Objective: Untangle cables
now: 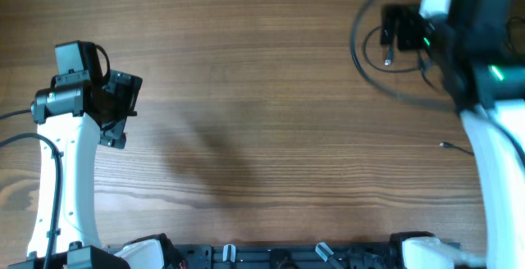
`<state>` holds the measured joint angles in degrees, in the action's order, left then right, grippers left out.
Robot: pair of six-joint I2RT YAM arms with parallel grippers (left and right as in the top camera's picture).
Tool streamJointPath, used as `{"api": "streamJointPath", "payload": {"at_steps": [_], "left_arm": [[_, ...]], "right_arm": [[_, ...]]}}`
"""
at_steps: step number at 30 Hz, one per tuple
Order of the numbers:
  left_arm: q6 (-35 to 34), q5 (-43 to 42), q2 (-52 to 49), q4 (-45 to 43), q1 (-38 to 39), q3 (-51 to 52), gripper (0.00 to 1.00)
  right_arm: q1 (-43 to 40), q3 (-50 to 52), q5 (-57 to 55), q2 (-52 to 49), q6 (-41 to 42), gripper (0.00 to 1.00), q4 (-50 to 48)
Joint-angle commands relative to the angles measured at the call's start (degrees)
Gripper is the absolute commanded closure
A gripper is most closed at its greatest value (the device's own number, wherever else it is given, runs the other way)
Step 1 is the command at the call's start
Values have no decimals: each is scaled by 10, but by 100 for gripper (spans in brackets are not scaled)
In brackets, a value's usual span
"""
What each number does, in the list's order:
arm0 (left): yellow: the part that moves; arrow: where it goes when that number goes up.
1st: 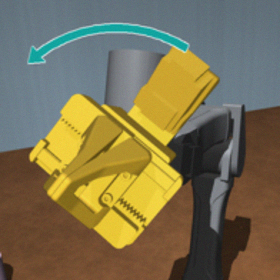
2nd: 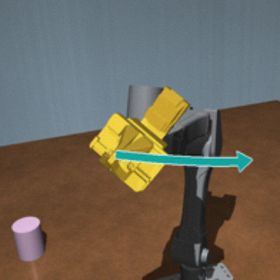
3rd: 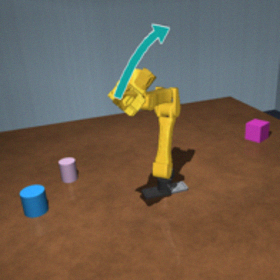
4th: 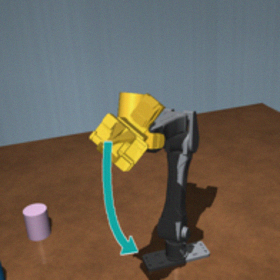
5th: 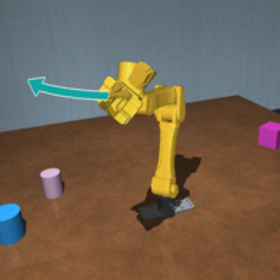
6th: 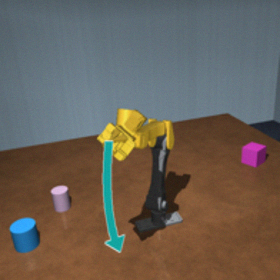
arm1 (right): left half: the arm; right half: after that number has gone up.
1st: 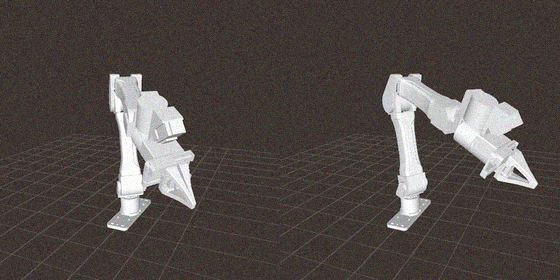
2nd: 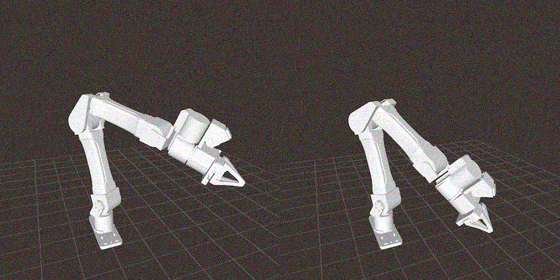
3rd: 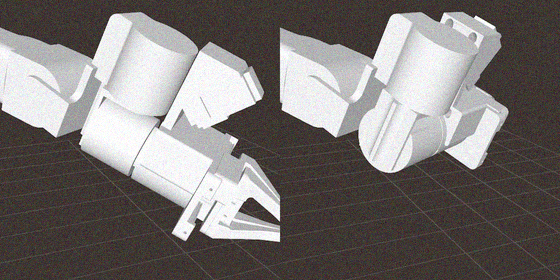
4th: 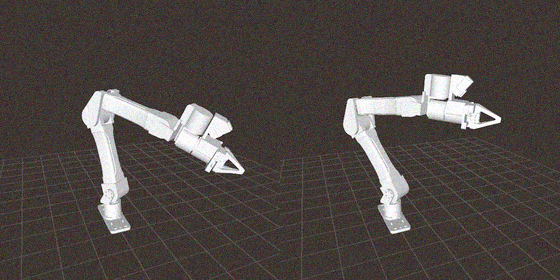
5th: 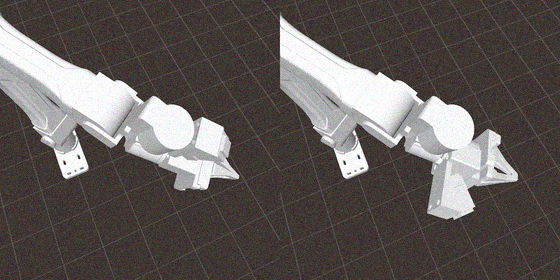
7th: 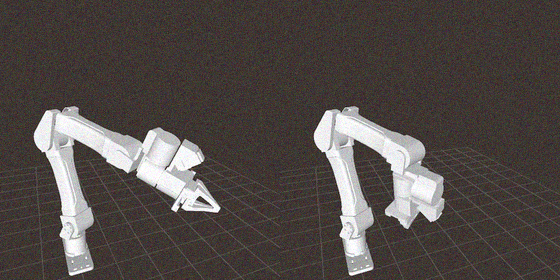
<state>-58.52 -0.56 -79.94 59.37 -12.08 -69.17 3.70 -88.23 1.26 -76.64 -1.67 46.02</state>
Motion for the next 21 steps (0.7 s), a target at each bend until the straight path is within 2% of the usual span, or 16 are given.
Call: {"api": "streamJointPath", "payload": {"at_steps": [1,5,12,17,21], "left_arm": [[11,0,7,1,-3,-2,0],[11,0,7,0,-3,-2,0],[11,-1,7,1,-3,-2,0],[11,0,7,1,-3,-2,0],[11,0,7,1,-3,-2,0]], "right_arm": [[0,-3,60,77,24,0,88],[0,-3,63,165,71,0,168],[0,-2,63,338,113,0,220],[0,-2,63,401,113,0,276],[0,-3,63,414,112,0,362]]}}
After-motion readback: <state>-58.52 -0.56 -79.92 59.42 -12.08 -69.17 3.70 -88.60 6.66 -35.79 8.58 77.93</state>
